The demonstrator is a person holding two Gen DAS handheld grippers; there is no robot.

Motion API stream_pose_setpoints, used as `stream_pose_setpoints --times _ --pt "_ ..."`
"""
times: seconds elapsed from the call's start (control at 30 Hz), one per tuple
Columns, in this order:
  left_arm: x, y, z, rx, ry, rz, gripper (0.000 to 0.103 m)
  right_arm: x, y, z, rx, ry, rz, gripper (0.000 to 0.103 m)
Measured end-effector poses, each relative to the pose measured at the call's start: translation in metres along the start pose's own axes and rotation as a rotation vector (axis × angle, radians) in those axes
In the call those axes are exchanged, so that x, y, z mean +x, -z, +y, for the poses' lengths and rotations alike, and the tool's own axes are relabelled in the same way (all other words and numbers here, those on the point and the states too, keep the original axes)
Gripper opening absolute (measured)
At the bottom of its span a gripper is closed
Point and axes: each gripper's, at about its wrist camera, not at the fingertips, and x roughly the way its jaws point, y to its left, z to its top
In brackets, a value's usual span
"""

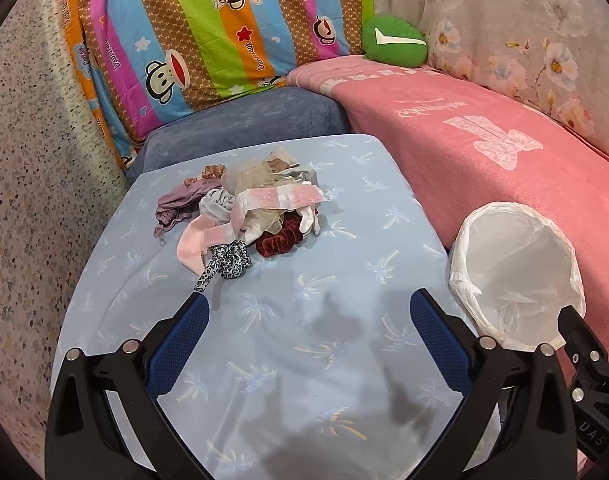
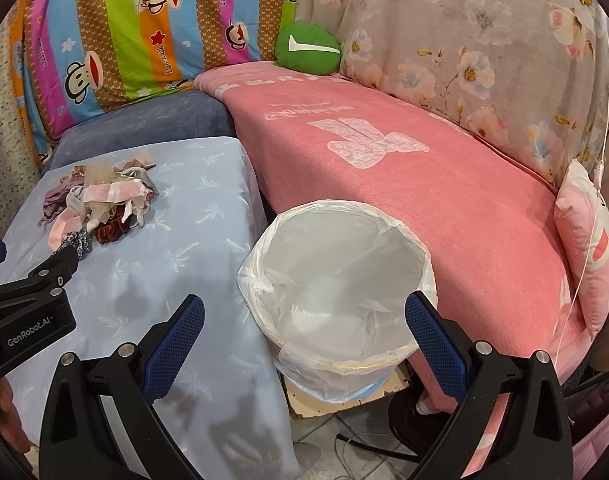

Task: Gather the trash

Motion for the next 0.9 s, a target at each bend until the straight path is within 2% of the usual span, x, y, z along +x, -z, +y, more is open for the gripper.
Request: stream_pose_setpoints --times 0.9 --pt "-0.004 0.000 -0.018 0.015 0.026 0.011 0.096 0.000 0.004 -0.020 0.038 0.009 0.009 0.097"
